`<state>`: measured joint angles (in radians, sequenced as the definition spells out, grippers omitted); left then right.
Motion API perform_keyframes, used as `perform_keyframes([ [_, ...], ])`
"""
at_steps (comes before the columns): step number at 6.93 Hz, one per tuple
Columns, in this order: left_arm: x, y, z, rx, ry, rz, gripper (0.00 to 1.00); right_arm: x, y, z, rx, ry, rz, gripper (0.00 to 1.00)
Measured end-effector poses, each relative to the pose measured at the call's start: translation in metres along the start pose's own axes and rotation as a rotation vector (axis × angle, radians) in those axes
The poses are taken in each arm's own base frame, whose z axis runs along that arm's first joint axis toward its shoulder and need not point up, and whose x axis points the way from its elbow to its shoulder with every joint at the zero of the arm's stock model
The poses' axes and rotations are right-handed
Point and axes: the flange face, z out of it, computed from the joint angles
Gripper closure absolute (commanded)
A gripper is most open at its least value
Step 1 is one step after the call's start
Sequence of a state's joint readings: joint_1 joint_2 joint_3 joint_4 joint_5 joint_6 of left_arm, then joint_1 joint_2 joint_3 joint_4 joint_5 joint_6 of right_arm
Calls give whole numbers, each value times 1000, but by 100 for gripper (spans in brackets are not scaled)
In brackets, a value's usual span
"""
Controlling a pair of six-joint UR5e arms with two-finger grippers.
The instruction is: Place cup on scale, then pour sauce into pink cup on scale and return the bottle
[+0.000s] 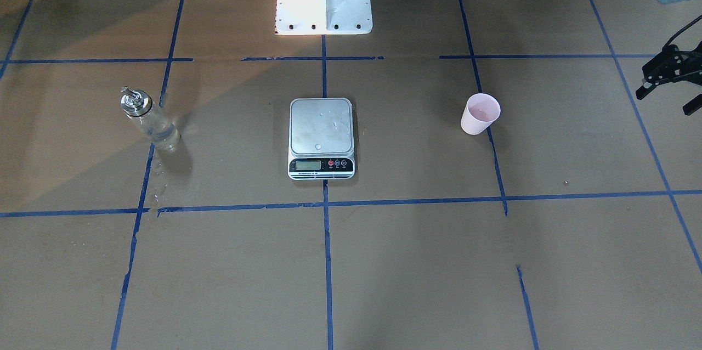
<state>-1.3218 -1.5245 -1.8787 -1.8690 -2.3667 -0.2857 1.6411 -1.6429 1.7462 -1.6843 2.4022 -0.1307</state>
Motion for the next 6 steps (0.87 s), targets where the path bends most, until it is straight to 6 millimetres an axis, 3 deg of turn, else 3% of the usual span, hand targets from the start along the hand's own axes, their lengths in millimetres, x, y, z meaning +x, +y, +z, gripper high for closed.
perform_keyframes([
  [2, 14, 16, 23, 10, -38, -90, 0, -4, 0, -4, 7, 1, -9, 0],
  [3, 42, 19, 40, 13, -26, -153, 0, -7, 0, -6, 12, 1, -13, 0],
  [6, 157, 20, 91, -43, 47, -302, 0, -9, -1, -9, 17, 3, -18, 0],
])
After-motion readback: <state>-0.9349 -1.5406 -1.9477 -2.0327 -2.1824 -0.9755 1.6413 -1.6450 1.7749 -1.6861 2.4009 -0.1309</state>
